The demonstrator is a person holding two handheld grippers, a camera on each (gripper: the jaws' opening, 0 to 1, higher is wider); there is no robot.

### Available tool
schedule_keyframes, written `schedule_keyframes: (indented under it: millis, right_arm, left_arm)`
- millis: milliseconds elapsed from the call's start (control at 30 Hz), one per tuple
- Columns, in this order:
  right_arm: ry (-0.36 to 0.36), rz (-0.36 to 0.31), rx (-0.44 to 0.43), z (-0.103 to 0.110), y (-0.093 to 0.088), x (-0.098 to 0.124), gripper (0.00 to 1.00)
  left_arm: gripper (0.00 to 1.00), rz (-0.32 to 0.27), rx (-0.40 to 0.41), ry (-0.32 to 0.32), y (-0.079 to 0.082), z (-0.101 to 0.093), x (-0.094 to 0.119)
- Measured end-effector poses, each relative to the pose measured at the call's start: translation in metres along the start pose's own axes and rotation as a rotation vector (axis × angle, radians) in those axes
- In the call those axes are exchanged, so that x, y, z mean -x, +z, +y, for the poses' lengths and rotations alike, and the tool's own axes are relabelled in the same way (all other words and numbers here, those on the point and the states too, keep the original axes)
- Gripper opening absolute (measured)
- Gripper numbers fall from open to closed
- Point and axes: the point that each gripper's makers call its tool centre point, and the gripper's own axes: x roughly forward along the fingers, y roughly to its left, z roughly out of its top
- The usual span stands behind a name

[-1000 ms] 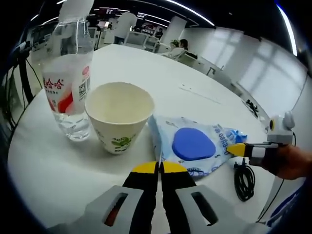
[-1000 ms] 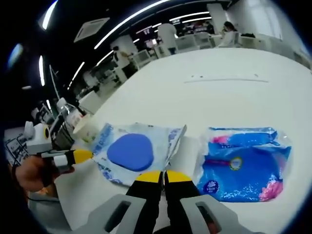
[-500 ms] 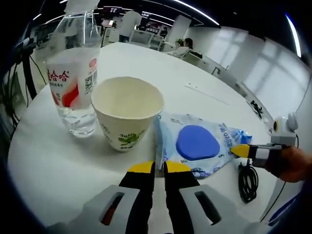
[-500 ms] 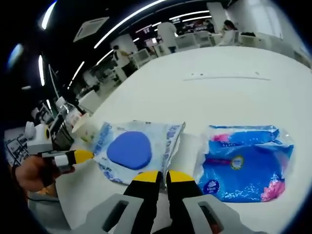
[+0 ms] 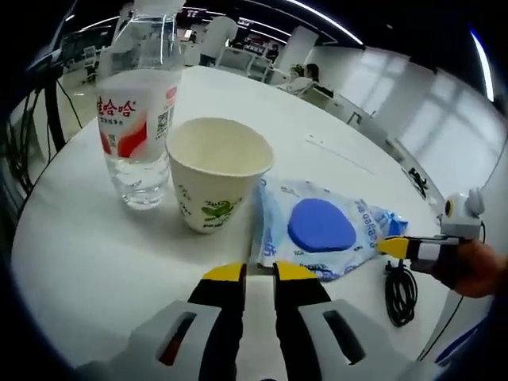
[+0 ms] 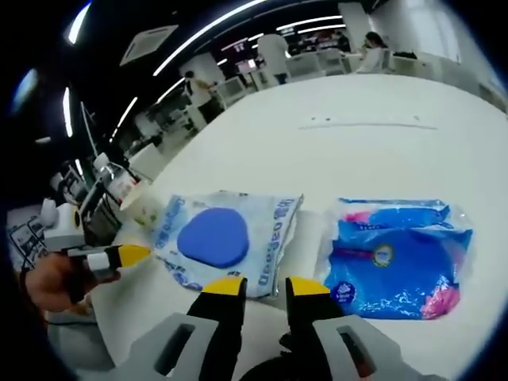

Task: Arrange the tabletop items into an orderly group along one side of the table until the central work area is clear of visible clutter.

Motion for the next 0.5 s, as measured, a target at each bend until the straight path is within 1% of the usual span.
schedule_keyframes:
  millis: [33, 67, 133, 200, 267, 333, 400, 467, 500]
  right_arm:
    - [-0.002, 0.0, -0.001, -0.001, 0.001, 0.0, 0.19]
    - [-0.005, 0.0, 0.003, 0.003, -0.005, 0.008, 0.19]
    - [-0.006, -0.002, 0.006, 0.007, -0.008, 0.015, 0.2]
    - [-0.011, -0.005, 0.006, 0.006, -0.004, 0.015, 0.2]
    - [-0.012, -0.007, 0.003, 0.005, -0.003, 0.016, 0.21]
    - [-0.015, -0.01, 0.006, 0.005, -0.005, 0.019, 0.21]
    - [-0.019, -0.012, 0.008, 0.006, -0.008, 0.025, 0.22]
    - [-0.022, -0.016, 0.006, 0.006, -0.008, 0.03, 0.22]
    - [-0.024, -0.017, 0.005, 0.006, -0.009, 0.032, 0.23]
  left_arm:
    - [0.11, -0.002, 0.002, 0.001, -0.002, -0.002, 0.004]
    - [0.11, -0.002, 0.002, 0.002, -0.004, -0.003, 0.006]
    - [0.11, -0.003, 0.002, 0.0, -0.007, -0.003, 0.007]
    - [0.11, -0.002, -0.001, -0.002, -0.01, -0.004, 0.008]
    - [0.11, -0.001, -0.002, -0.002, -0.013, -0.006, 0.01]
    - [0.11, -0.002, -0.004, -0.008, -0.02, -0.013, 0.016]
    - [0.11, -0.001, -0.01, -0.012, -0.022, -0.016, 0.018]
    - [0.11, 0.002, -0.017, -0.02, -0.024, -0.025, 0.018]
    - [0.11, 0.003, -0.022, -0.023, -0.028, -0.028, 0.022]
